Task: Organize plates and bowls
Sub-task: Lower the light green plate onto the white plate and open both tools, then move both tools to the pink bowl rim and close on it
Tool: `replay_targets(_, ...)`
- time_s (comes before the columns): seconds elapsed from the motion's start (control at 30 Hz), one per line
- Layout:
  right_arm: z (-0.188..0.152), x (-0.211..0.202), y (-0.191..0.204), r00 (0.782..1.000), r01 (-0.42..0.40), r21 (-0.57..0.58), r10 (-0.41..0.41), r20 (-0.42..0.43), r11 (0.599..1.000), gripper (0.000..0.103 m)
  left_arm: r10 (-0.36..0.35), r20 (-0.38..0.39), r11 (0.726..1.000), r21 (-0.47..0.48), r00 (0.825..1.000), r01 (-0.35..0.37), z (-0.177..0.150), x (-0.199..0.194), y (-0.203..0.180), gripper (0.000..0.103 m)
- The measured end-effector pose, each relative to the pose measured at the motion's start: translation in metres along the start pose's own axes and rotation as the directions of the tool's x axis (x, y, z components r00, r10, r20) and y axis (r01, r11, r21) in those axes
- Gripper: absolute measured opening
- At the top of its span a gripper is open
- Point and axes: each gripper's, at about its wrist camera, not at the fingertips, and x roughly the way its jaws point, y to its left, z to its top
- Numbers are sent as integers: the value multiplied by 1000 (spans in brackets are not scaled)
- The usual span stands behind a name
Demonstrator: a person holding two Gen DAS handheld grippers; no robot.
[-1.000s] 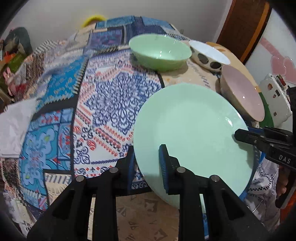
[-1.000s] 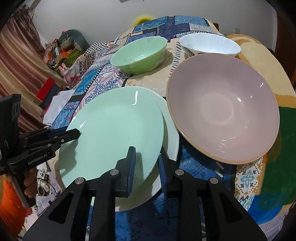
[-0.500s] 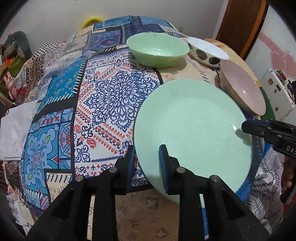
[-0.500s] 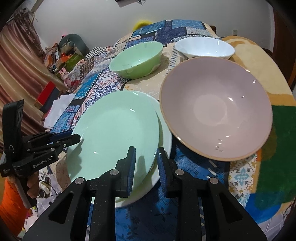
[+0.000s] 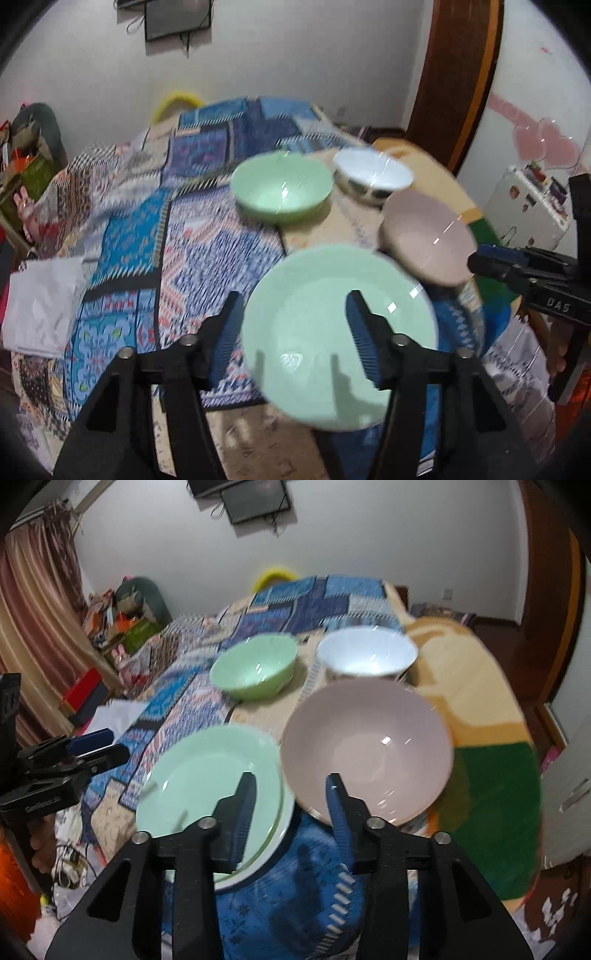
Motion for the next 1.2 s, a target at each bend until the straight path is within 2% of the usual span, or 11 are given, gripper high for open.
replay_targets(0.13,8,-11,-13,998,39,25,-40,58,999,54,-17,48,1000,22,999,16,19,-2,-17,84)
replay_targets(0.2,10,-13,-22,995,65,41,-68,78,997,58,-27,59,999,35,998,25,26,4,-26,90)
replay_targets(0.3,11,-12,-34,990,104,63,-109,90,993,64,-28,48,998,57,998,25,35,20,-42,91)
replay_targets(0.67,2,14,-77,988,145,146,-150,24,979,65,-84,-66,993,80,994,89,52,103,-77,91)
replay_targets(0.77,-3,21,-85,991,132,172,-135,7,976,65,-91,-105,992,81,990,100,52,126,-84,80)
replay_targets(0.83,-6,25,-89,992,123,188,-125,0,974,65,-98,-137,991,74,986,109,53,140,-87,66)
replay_targets(0.9,-9,31,-92,994,107,204,-107,-11,973,64,-107,-157,991,64,982,119,53,149,-87,58)
replay_targets(1.03,-13,38,-94,996,88,214,-85,-21,973,46,-128,-194,989,42,973,139,53,164,-88,39)
replay_targets(1.17,-15,42,-96,998,69,224,-65,-25,972,29,-148,-213,987,31,966,158,52,172,-88,28)
replay_targets(1.2,-16,42,-95,997,74,220,-70,-23,973,28,-152,-215,986,30,965,163,51,172,-89,25)
